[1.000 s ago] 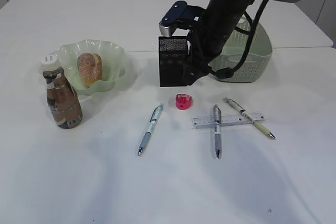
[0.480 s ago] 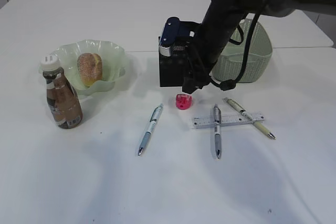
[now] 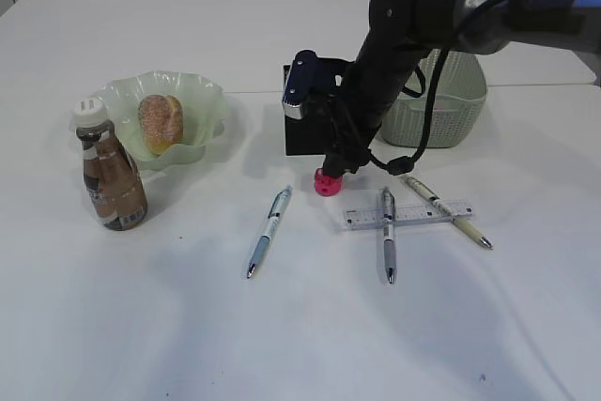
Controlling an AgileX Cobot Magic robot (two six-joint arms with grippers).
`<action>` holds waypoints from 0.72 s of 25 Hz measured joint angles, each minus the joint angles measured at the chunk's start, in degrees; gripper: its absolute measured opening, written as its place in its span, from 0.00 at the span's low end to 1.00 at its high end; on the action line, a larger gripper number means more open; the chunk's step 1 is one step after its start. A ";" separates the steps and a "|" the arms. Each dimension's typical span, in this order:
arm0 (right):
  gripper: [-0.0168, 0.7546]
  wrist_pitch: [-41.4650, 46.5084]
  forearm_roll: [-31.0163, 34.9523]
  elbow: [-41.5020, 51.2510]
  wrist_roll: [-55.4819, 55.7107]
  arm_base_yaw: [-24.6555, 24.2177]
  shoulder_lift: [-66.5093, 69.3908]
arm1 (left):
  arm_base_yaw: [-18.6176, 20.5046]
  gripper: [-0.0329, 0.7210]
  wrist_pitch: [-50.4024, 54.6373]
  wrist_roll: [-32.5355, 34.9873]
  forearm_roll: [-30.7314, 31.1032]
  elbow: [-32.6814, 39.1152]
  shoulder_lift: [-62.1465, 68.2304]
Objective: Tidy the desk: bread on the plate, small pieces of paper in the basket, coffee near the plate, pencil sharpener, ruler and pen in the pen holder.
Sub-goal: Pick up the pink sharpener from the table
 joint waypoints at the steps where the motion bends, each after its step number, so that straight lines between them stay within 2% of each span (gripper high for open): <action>1: 0.67 -0.04 0.11 0.00 -0.10 0.00 0.23 | 0.00 0.64 0.00 0.00 0.00 0.00 0.00; 9: 0.67 -0.41 0.59 0.00 -0.50 0.00 1.76 | 0.00 0.64 0.00 0.00 0.00 0.00 0.00; 18: 0.67 -1.01 3.95 0.00 -3.56 0.00 2.25 | 0.00 0.64 0.09 0.00 0.00 0.00 0.00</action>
